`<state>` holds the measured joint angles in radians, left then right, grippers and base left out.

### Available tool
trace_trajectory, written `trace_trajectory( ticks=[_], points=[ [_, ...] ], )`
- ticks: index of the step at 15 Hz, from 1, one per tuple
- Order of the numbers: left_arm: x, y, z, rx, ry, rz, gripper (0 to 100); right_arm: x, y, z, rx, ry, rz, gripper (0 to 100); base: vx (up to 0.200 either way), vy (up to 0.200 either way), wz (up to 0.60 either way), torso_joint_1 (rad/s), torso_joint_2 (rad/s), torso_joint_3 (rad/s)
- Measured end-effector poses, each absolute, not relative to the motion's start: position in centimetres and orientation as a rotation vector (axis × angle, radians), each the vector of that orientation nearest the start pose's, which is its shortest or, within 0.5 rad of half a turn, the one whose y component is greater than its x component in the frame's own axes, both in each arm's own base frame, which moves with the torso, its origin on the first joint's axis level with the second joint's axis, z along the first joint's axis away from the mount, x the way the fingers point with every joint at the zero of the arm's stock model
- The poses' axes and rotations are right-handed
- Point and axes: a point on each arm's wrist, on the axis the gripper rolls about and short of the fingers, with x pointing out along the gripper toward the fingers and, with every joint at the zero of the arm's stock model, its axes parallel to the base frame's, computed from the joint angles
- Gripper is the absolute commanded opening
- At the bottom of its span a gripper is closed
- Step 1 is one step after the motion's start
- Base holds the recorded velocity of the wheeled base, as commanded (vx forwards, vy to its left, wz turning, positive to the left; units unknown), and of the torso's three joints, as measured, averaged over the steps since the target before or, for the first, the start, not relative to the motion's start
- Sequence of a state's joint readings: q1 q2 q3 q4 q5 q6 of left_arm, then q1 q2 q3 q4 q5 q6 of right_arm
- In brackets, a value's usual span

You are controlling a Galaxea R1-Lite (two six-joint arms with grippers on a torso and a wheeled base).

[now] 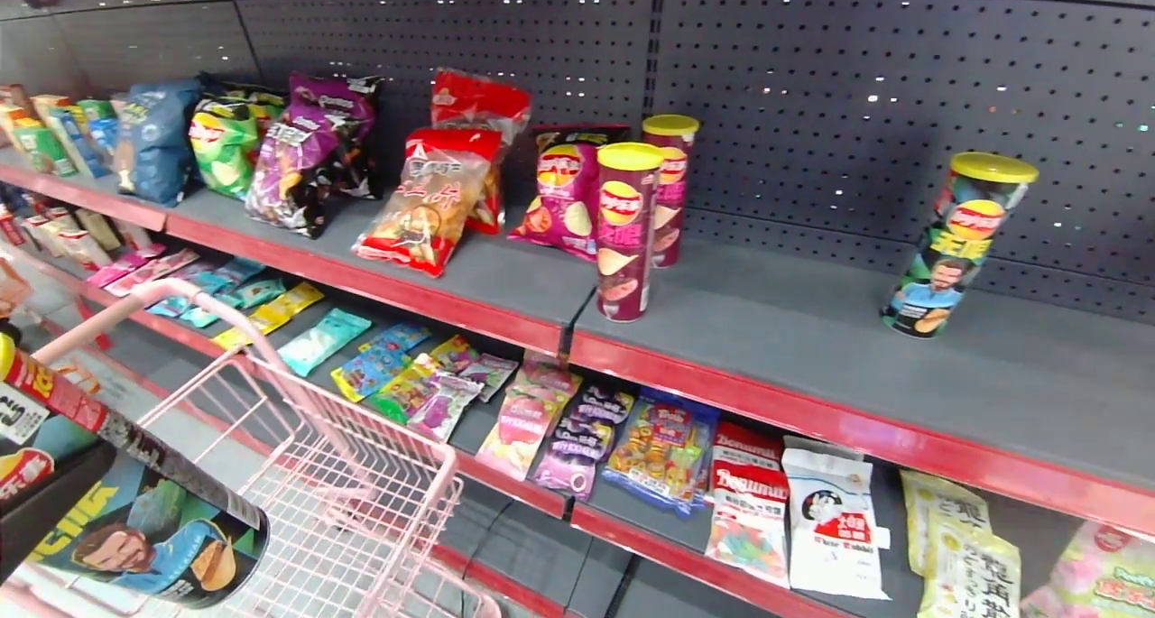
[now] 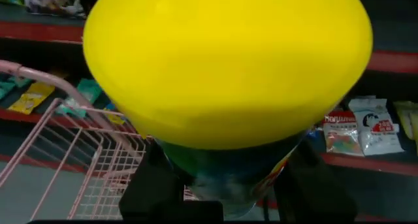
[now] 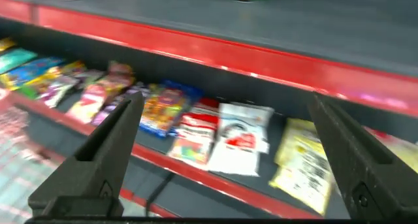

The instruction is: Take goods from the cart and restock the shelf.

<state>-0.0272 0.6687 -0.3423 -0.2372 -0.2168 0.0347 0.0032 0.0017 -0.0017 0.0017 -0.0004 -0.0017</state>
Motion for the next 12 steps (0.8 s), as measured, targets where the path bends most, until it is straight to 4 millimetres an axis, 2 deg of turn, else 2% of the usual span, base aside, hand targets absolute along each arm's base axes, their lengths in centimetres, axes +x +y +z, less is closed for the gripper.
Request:
trace_trajectory(
  ticks=[6,12],
  points=[
    [4.8,-0.6,19.3,0.033,0.053,-0.233,0,-2.3,0.0,7.6,-0.002,0.002,0.002,100,0.000,0.000,-0.60,0.002,0.00,0.000],
    [4.3,-0.4,19.5,0.230,0.037,-0.190,0,-2.3,0.0,7.6,-0.002,0.001,0.002,100,0.000,0.000,0.00,0.000,0.00,0.000]
  ],
)
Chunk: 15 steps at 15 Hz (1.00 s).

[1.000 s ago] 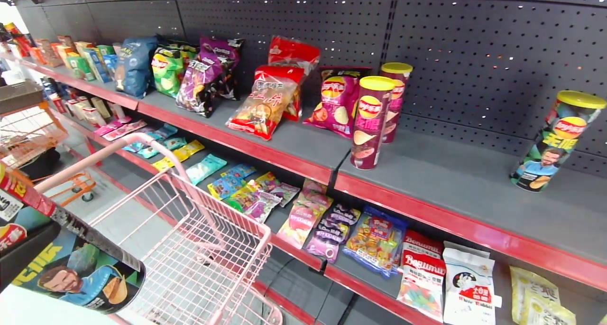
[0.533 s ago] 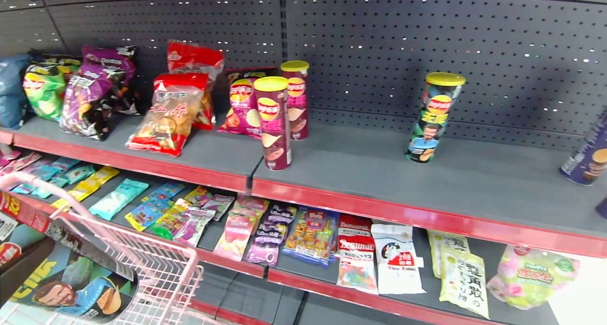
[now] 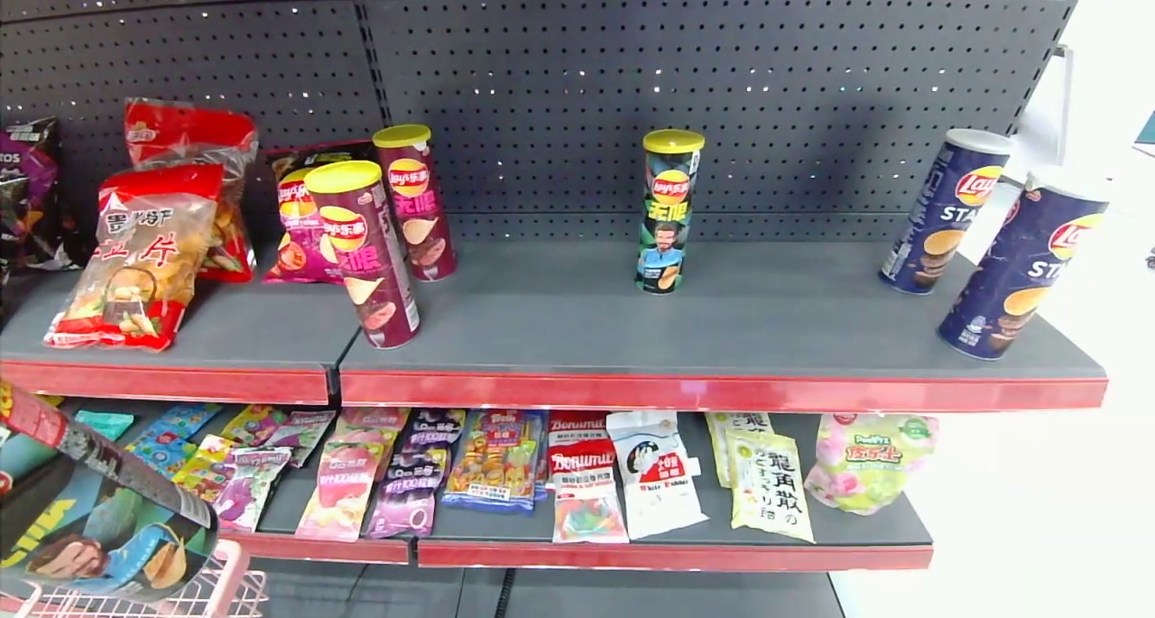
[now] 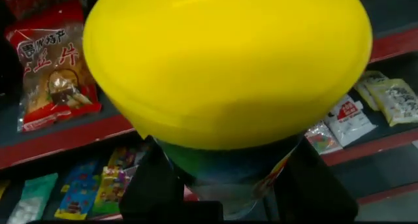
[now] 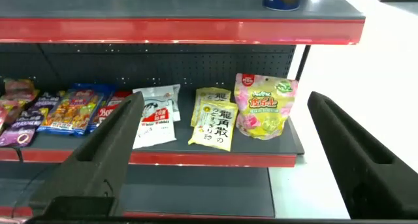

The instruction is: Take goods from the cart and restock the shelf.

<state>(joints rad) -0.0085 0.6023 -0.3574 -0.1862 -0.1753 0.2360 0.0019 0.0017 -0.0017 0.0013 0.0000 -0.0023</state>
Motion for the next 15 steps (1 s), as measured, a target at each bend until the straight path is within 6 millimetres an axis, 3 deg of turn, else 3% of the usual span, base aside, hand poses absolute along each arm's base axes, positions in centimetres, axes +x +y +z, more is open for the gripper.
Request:
trace_trajectory(
  ticks=[6,15],
  points=[
    [3.5,-0.4,19.5,0.271,0.011,-0.191,0,-2.3,0.0,7.6,-0.002,0.002,0.002,100,0.200,0.000,0.00,0.004,0.00,0.003],
    [1.2,-0.6,20.1,0.211,0.006,-0.294,0,-2.3,0.0,7.7,0.000,-0.003,0.022,100,0.000,0.000,0.00,0.000,0.00,0.000]
  ],
)
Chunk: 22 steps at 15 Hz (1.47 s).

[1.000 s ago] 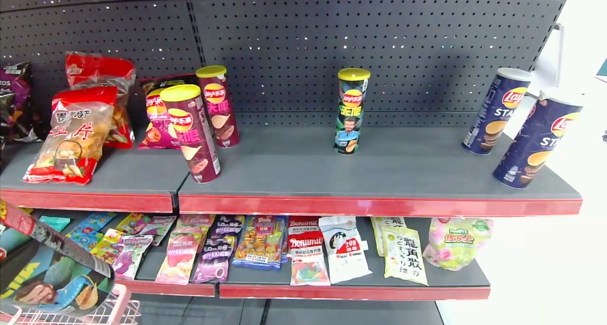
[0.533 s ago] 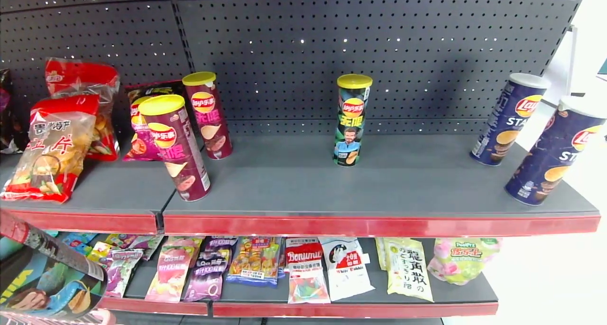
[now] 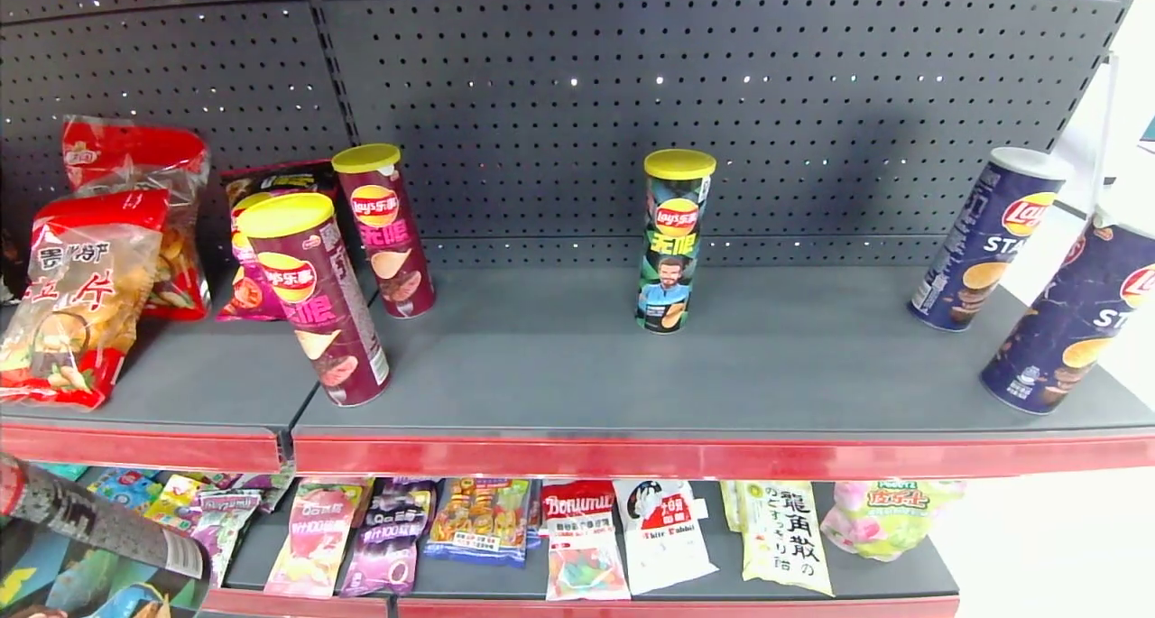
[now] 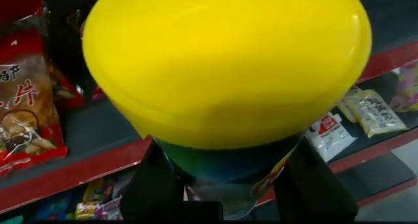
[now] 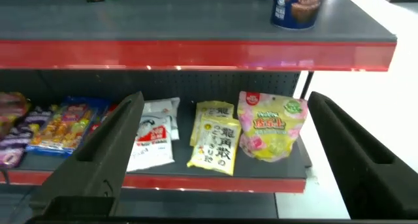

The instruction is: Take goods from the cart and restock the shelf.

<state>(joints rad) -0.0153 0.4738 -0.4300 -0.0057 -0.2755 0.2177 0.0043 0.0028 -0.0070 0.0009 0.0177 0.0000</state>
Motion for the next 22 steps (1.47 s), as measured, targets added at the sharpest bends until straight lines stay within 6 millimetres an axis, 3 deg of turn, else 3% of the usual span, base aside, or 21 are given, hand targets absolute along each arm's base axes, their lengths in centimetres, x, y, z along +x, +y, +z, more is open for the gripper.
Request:
trace_trajectory(
  ticks=[2,4,6,9,12,16,19,22],
  points=[
    [0.5,-0.7,20.3,0.130,-0.012,-0.332,0,-2.6,0.0,9.7,0.041,-0.044,0.050,100,0.000,0.000,0.00,0.000,0.00,0.000],
    [0.2,-0.7,19.8,0.129,-0.014,-0.336,0,-2.4,0.1,13.2,0.054,-0.055,0.104,100,0.000,0.000,0.00,0.000,0.00,0.000],
    [0.2,-0.7,19.6,0.137,-0.011,-0.334,0,-1.0,0.3,16.9,-0.001,-0.019,0.194,100,0.000,0.000,0.00,0.000,0.00,0.000],
    [0.2,-0.7,19.3,0.133,0.010,-0.343,0,3.6,1.1,21.8,-0.052,0.035,0.371,100,0.000,0.000,0.00,0.000,0.00,0.000],
    [0.3,-0.8,19.3,0.125,0.016,-0.367,0,9.9,3.2,25.1,-0.071,0.044,0.508,100,0.000,0.000,0.00,0.000,0.00,0.000],
    [0.4,-0.8,19.1,0.120,0.028,-0.364,0,17.8,7.3,26.3,-0.088,0.043,0.660,100,0.000,0.000,0.00,0.000,0.00,0.000],
    [0.4,-0.7,19.0,0.120,0.034,-0.355,0,22.4,10.0,24.9,-0.110,0.031,0.766,100,0.000,0.000,0.00,0.000,0.00,0.000],
    [0.4,-0.7,19.0,0.121,0.033,-0.341,0,26.8,10.8,23.0,-0.133,0.042,0.871,100,0.000,0.000,0.00,0.000,0.00,0.000]
  ],
)
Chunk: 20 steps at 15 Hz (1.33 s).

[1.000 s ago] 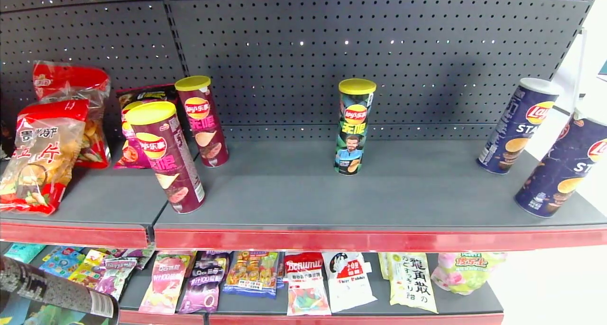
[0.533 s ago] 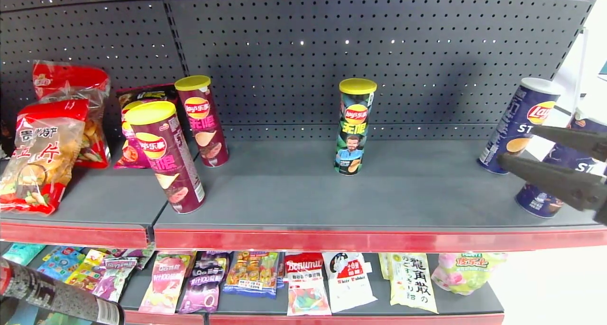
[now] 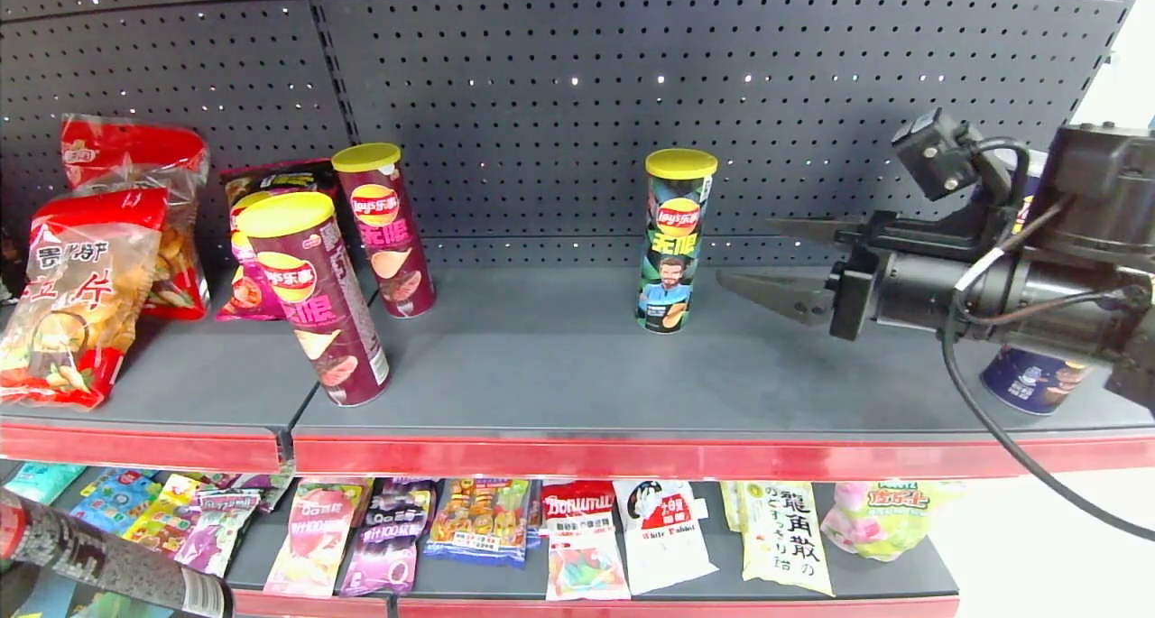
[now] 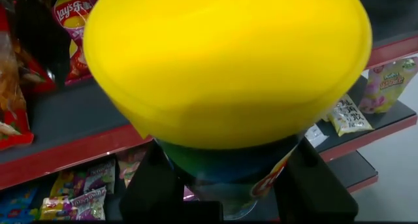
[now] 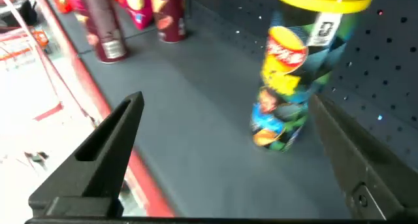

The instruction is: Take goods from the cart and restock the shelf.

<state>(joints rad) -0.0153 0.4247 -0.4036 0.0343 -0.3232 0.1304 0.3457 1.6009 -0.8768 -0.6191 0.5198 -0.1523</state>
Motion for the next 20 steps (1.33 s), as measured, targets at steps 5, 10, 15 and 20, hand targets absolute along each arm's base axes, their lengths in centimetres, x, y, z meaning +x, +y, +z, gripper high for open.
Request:
trace_trajectory(
  ticks=[5,10,15,20],
  points=[
    [0.5,-0.7,18.9,0.120,0.037,-0.341,0,32.2,11.5,22.3,-0.160,0.024,0.889,100,0.000,0.000,0.00,0.000,0.00,0.000],
    [0.5,-0.7,19.0,0.120,0.036,-0.341,0,35.8,11.5,21.3,-0.166,0.020,0.911,100,0.000,0.000,0.00,0.000,0.00,0.000],
    [0.5,-0.7,18.9,0.119,0.040,-0.342,0,37.3,10.6,20.1,-0.157,0.054,0.892,100,0.000,0.000,0.00,0.000,0.00,0.000],
    [0.5,-0.7,18.9,0.119,0.040,-0.342,0,38.5,10.6,20.1,-0.156,0.039,0.892,100,0.000,0.000,0.00,0.000,0.00,0.000]
  ],
)
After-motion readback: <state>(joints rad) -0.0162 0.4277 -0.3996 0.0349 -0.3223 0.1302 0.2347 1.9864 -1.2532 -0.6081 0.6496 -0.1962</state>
